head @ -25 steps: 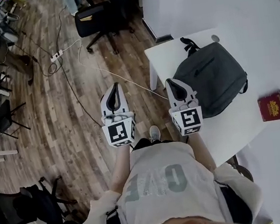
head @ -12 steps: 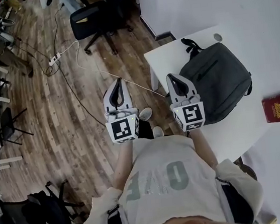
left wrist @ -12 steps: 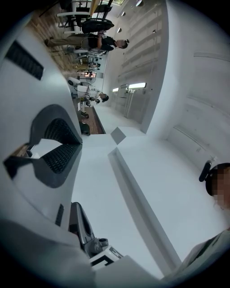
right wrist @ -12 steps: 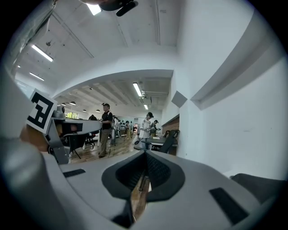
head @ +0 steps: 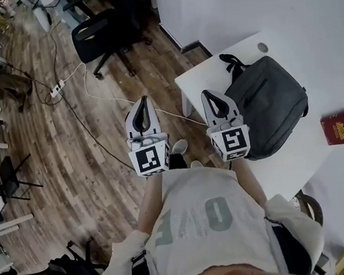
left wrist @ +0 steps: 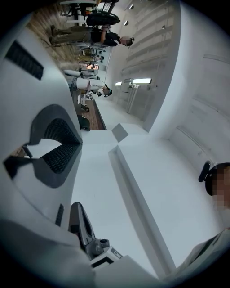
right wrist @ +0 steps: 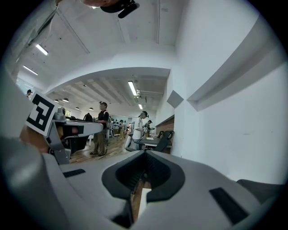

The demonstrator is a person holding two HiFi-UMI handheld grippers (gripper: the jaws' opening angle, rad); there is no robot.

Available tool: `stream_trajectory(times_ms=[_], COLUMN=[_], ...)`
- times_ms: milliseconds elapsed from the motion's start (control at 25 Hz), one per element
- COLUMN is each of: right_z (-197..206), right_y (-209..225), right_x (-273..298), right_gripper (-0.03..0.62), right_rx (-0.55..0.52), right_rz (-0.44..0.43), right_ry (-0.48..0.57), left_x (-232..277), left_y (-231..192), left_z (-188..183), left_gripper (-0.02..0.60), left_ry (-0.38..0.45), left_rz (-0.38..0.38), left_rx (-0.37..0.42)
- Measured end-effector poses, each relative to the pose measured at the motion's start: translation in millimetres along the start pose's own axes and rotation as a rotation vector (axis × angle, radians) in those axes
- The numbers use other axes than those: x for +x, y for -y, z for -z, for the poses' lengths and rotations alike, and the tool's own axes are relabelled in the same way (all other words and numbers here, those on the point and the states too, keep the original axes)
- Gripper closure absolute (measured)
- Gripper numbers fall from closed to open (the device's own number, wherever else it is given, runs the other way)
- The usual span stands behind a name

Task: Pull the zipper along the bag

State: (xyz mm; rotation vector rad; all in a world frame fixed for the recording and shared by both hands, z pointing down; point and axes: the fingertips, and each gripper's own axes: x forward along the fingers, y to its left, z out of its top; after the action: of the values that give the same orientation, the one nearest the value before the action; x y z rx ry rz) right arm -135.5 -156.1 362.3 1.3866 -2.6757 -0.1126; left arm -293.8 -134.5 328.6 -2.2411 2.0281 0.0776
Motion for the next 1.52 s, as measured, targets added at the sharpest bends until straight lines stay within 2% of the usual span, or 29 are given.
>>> stream_trajectory(times_ms=[160, 280, 440, 640, 800, 920, 1120, 1240, 1360, 1520], right_z=[-7.9, -9.3, 4.8, 21.8, 32.3, 39.0, 48.2, 55.9, 60.9, 63.5], right_y=[10.8, 35.0, 88.6, 137.0, 156.4, 159.3, 154.1, 150.0, 148.3, 154.4], right_x=[11.1, 1.0, -48.7, -128.5, -211.1, -259.0, -316.4, -340.5, -351.4, -362.1], right_gripper=[0.566, 0.566, 0.566, 0.566, 0.566, 0.566, 0.566, 0.566, 0.566, 0.566], right_rx=[0.007, 0.015, 0.039, 0.062, 0.073, 0.095, 0.116, 0.138, 0.155, 0.156], right_rz=[0.085, 0.203, 0.457, 0.735, 0.994, 1.13, 1.245, 1.279, 1.281, 1.268], right_ry=[0.002, -0.009, -0.047, -0.08, -0.124, -0.135, -0.149, -0.164, -0.168, -0.156], left_x=[28.3, 54.0, 89.0, 106.6, 95.1, 75.8, 37.5, 19.0, 14.3, 19.9], left_y=[5.5, 31.8, 105.8, 203.4, 287.8, 333.5, 386.0, 403.5, 408.2, 412.3], left_z=[2.3, 1.0, 3.4, 9.1, 6.4, 5.5, 3.2, 0.8, 2.4, 2.5], left_gripper=[0.557, 0.557, 0.555, 0.557, 0.556, 0.556, 0.557, 0.555, 0.557, 0.555], left_ry=[-0.002, 0.001, 0.012, 0.021, 0.03, 0.036, 0.042, 0.055, 0.048, 0.043], left_rz=[0.099, 0.229, 0.484, 0.741, 0.982, 1.107, 1.233, 1.272, 1.267, 1.222], left_rx=[0.001, -0.002, -0.011, -0.036, -0.065, -0.07, -0.081, -0.069, -0.06, -0.049])
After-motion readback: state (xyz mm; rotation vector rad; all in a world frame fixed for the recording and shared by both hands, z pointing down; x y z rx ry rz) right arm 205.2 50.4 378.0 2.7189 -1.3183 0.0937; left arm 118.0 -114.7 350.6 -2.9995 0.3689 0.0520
